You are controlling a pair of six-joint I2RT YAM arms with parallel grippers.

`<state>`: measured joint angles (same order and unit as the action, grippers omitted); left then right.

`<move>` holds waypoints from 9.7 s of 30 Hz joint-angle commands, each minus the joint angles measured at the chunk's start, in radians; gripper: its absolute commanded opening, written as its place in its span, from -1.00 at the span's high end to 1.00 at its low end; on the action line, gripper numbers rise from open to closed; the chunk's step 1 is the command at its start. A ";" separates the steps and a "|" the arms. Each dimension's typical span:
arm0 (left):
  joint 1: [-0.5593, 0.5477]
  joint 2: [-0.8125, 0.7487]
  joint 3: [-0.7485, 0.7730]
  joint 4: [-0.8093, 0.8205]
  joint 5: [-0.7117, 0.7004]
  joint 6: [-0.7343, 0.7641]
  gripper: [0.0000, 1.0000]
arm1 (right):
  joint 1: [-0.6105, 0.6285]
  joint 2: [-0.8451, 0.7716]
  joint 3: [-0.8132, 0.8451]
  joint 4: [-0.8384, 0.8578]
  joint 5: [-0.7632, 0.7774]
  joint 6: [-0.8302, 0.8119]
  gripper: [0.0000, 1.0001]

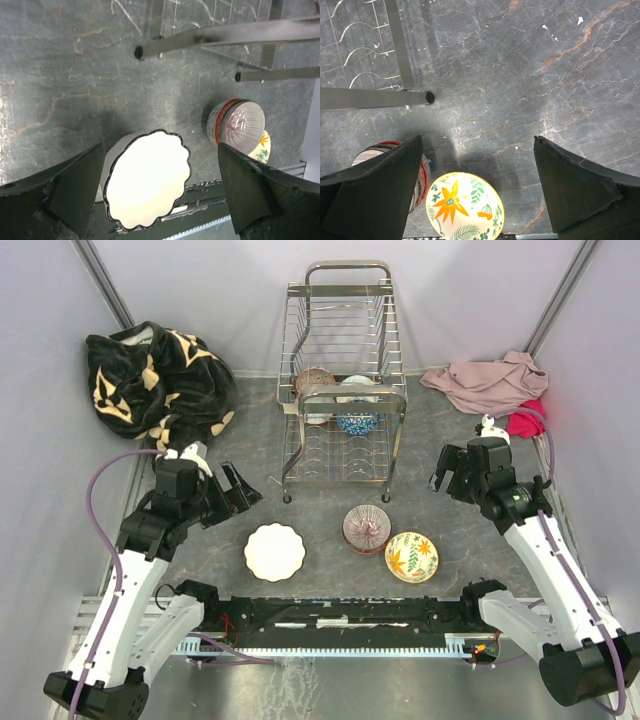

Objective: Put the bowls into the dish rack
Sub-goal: Pick up the bowl from the center of the board, then place the bowl in the dish rack.

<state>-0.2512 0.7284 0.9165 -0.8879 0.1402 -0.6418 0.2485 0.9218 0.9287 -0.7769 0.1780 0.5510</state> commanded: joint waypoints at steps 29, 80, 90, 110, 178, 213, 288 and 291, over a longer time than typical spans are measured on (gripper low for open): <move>-0.073 -0.030 -0.173 -0.203 0.003 -0.017 -0.86 | 0.002 0.160 -0.073 0.242 -0.069 -0.063 -0.98; -0.326 0.116 0.071 0.061 -0.571 -0.181 0.95 | -0.002 0.166 -0.080 0.255 -0.115 -0.076 -0.98; -0.309 0.187 0.149 0.227 -0.778 -0.108 0.95 | -0.002 0.153 -0.098 0.273 -0.124 -0.076 -0.98; 0.043 0.431 0.007 0.921 -0.533 0.117 0.95 | -0.008 0.165 -0.124 0.307 -0.117 -0.068 -0.98; -0.100 0.878 -0.067 1.838 -0.254 0.741 0.95 | -0.009 0.123 -0.247 0.495 -0.168 -0.049 -0.96; -0.132 1.153 0.123 2.005 -0.151 0.963 0.95 | -0.009 0.001 -0.290 0.518 -0.227 -0.025 -0.97; -0.140 0.760 -0.024 1.516 -0.677 0.468 -0.99 | -0.009 -0.117 -0.235 0.330 -0.356 -0.009 -0.93; -0.137 0.715 -0.051 1.488 -0.659 0.425 -0.99 | -0.009 -0.109 -0.225 0.283 -0.407 0.003 -0.89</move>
<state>-0.3920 1.5089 0.8780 0.6498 -0.4706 -0.0803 0.2409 0.8135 0.6464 -0.4263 -0.1394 0.5358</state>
